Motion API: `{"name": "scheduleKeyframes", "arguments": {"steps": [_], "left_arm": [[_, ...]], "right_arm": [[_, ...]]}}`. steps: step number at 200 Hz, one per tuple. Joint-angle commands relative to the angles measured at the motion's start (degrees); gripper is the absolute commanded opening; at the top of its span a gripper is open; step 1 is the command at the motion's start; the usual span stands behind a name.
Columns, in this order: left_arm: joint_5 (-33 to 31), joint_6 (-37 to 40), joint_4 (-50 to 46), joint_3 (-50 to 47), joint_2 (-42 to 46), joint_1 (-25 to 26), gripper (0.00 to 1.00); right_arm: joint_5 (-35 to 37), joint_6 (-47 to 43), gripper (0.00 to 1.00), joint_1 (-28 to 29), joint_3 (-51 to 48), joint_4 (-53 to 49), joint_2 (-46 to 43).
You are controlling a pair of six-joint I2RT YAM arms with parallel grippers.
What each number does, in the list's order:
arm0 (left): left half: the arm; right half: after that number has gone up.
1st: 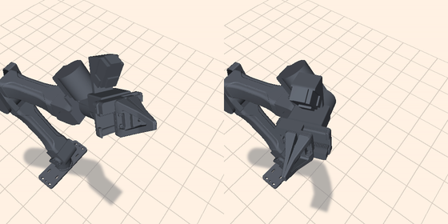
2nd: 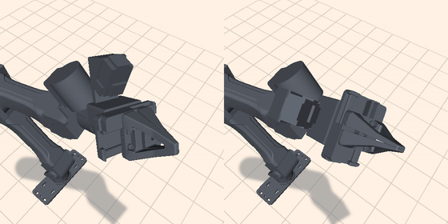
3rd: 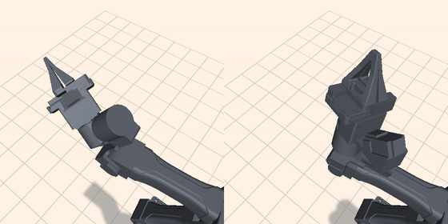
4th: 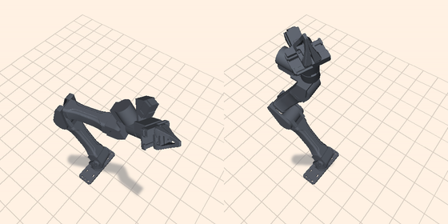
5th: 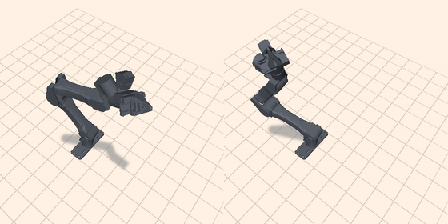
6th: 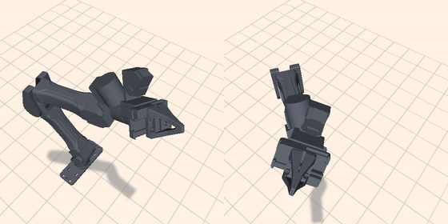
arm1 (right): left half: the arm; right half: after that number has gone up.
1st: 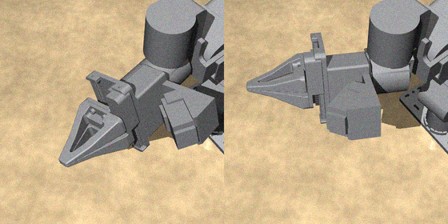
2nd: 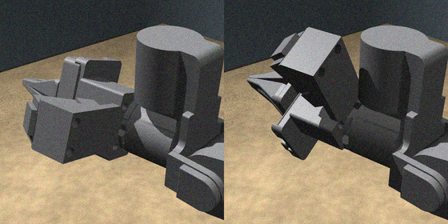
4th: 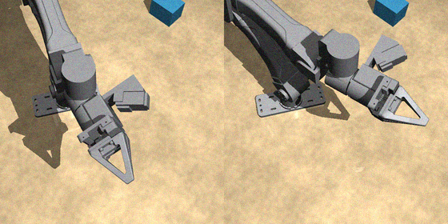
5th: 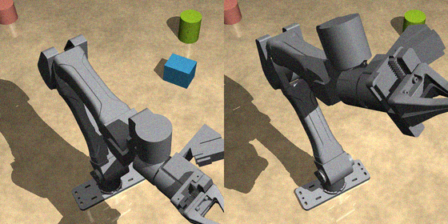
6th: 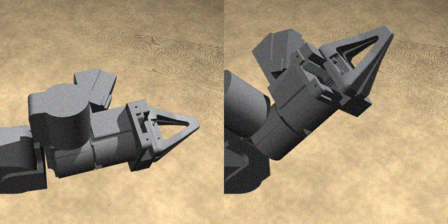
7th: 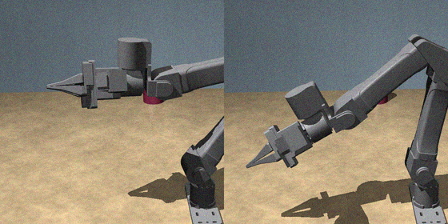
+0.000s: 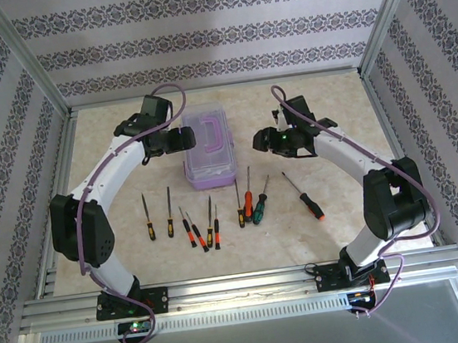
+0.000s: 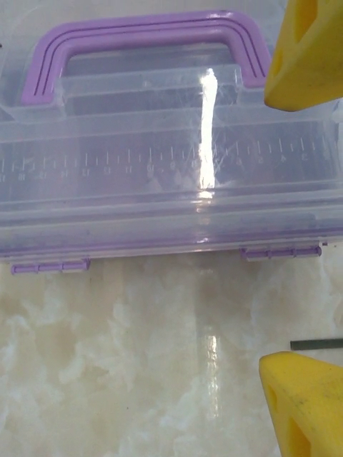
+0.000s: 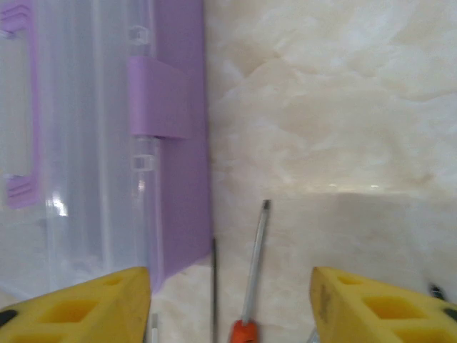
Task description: Pack the tool kit
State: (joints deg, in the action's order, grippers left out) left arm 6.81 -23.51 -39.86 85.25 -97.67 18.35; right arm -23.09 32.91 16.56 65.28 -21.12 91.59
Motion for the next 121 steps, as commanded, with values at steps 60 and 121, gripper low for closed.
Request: {"name": "scheduleKeyframes", "arguments": {"steps": [60, 121], "left_arm": [[3.46, 1.38, 0.26, -0.11, -1.27, 0.88, 0.86], [5.09, 0.83, 1.06, -1.96, -1.03, 1.12, 0.85]], "right_arm": [[-20.0, 11.87, 0.71, -1.77, -2.29, 23.9, 6.29], [-9.27, 16.05, 0.47, 1.54, -4.85, 23.86, 7.99]]}}
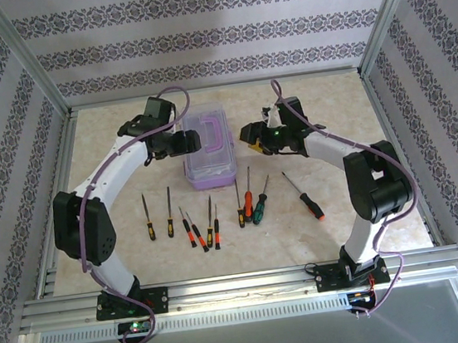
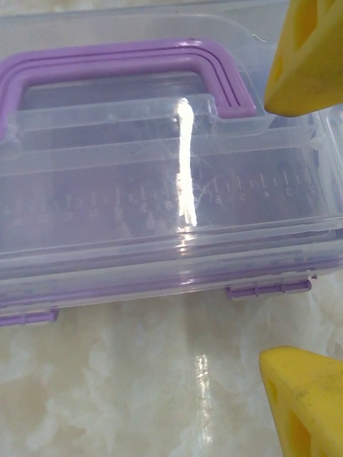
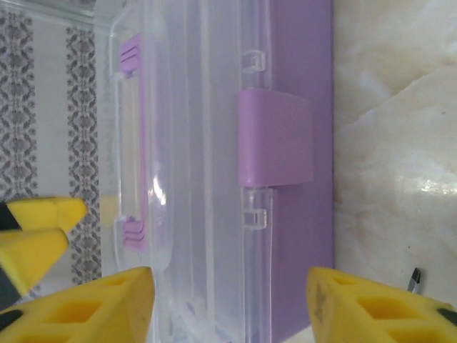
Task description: Pack the tool kit
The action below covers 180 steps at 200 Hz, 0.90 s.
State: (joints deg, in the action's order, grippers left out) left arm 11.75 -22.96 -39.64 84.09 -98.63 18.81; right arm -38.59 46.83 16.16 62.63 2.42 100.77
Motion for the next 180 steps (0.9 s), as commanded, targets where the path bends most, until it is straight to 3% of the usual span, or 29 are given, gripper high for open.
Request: {"name": "scheduleKeyframes", "arguments": {"steps": [1, 36, 78, 180], "left_arm": [[0.09, 0.28, 0.81, -0.79, -0.03, 0.68, 0.85], [-0.06, 0.65, 0.16, -0.14, -0.79, 0.7, 0.86], [-0.72, 1.15, 0.0, -0.05, -1.34, 0.7, 0.89], [-8.18, 3.37, -2.19, 1.29, -3.21, 0.59, 0.91]], "right_arm": [[6.54, 2.04, 0.47, 1.98, -2.27, 0.14, -1.28], [12.39, -0.68, 0.45, 7.31, -2.07, -3.9, -2.22], [13.63, 0.51, 0.45, 11.49, 0.76, -3.51, 0.74], [6.67, 1.22, 0.56, 12.66, 5.65, -0.88, 5.68]]}}
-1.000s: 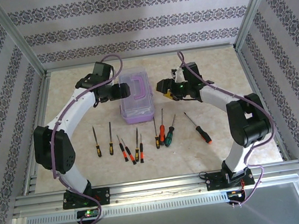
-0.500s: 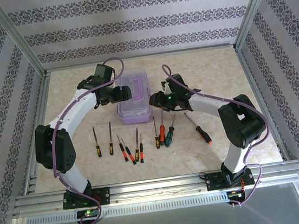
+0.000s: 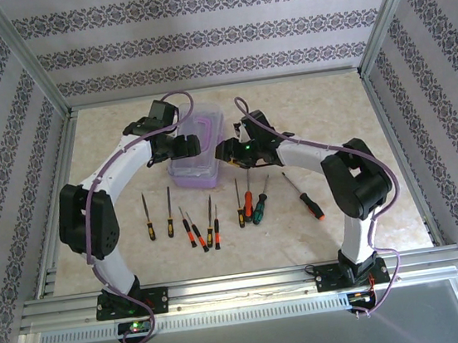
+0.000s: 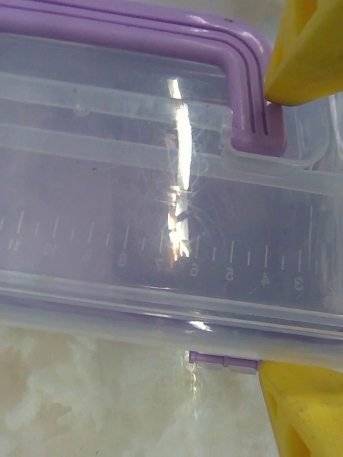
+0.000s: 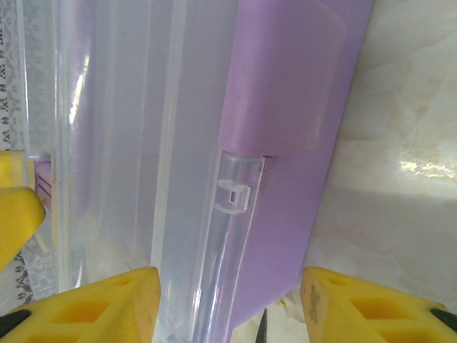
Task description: Pack the tool kit
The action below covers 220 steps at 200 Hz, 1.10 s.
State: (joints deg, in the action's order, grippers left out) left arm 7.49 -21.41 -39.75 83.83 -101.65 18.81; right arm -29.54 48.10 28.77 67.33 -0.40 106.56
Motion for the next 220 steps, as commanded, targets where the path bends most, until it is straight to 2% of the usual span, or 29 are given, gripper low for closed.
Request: {"name": "scheduleKeyframes", "arguments": {"steps": [1, 32, 54, 115, 139, 187, 220], "left_arm": [[-3.94, 1.81, -2.13, 1.53, -0.21, 0.56, 0.91], [-6.26, 2.16, -2.19, 1.24, -0.35, 0.64, 0.89], [-6.32, 3.7, -0.95, 0.85, -0.45, 0.53, 0.77], [-5.8, 3.04, -1.3, 1.47, -2.32, -0.33, 0.77], [-4.67, 3.32, -1.03, 1.31, -3.0, -0.38, 0.74], [-4.95, 4.97, -1.12, 1.51, -4.99, -0.57, 0.69], [-3.25, 5.75, -1.03, 1.84, -6.83, -0.64, 0.67]], "right_arm": [[-2.37, -0.03, 0.56, -0.04, 0.87, 2.01, -0.25], [-4.52, 0.88, 0.56, -3.56, -1.81, 4.98, -3.04], [-6.75, -0.13, 0.6, -6.3, -2.76, 6.03, -4.37], [-11.64, 1.62, 0.69, -12.55, -5.6, 12.69, -6.13], [-12.72, 3.15, 0.7, -12.59, -5.15, 16.1, -4.37], [-16.37, 16.15, 0.7, -12.97, -4.09, 36.62, 5.4], [-16.0, 17.48, 0.71, -12.22, -3.01, 39.26, 8.76]]}}
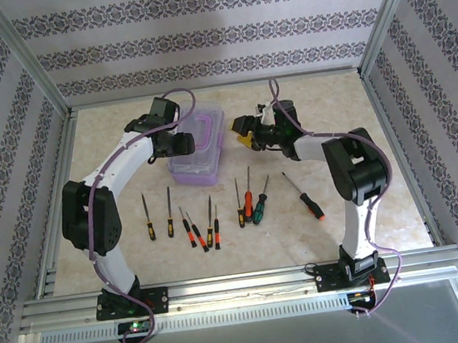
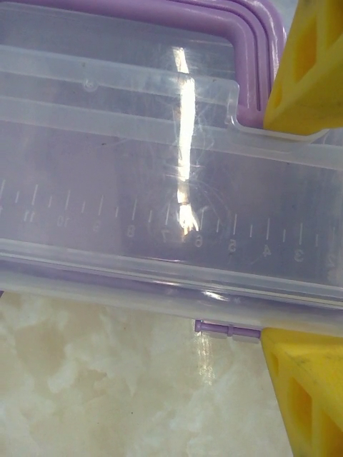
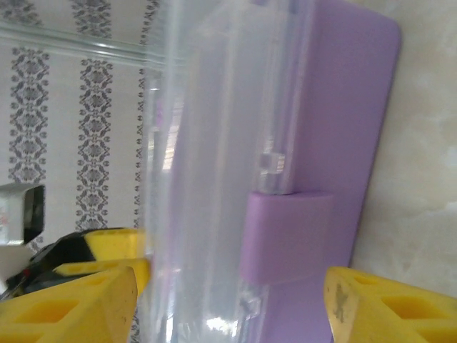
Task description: Pack the tool kit
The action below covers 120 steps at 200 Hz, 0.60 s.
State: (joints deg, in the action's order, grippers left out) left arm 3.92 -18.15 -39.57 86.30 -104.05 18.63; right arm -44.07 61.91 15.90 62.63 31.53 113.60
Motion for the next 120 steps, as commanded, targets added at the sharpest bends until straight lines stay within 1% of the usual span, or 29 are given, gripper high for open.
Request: {"name": "scheduleKeyframes", "arguments": {"steps": [1, 27, 50, 64, 120], "left_arm": [[0.39, 2.5, -1.21, -0.62, -4.46, -0.45, 0.66], [2.66, 2.77, -0.81, -0.46, -5.2, -0.52, 0.66], [3.38, 3.43, -0.24, -0.78, -5.58, -0.47, 0.65], [4.27, 3.47, 0.36, -1.16, -5.82, -0.44, 0.65], [6.63, 3.91, 0.36, -0.9, -7.46, -0.18, 0.64]], "right_arm": [[-1.46, 3.66, 0.71, 0.74, 1.81, 7.32, 1.93], [-1.41, 4.11, 0.71, 1.58, 2.47, 8.02, 4.61], [-2.2, 5.65, 0.7, 2.03, 2.48, 10.92, 6.97], [-2.59, 7.39, 0.71, 2.03, 2.23, 14.96, 8.09], [-3.19, 8.83, 0.74, 1.63, 0.78, 18.7, 8.97]]}}
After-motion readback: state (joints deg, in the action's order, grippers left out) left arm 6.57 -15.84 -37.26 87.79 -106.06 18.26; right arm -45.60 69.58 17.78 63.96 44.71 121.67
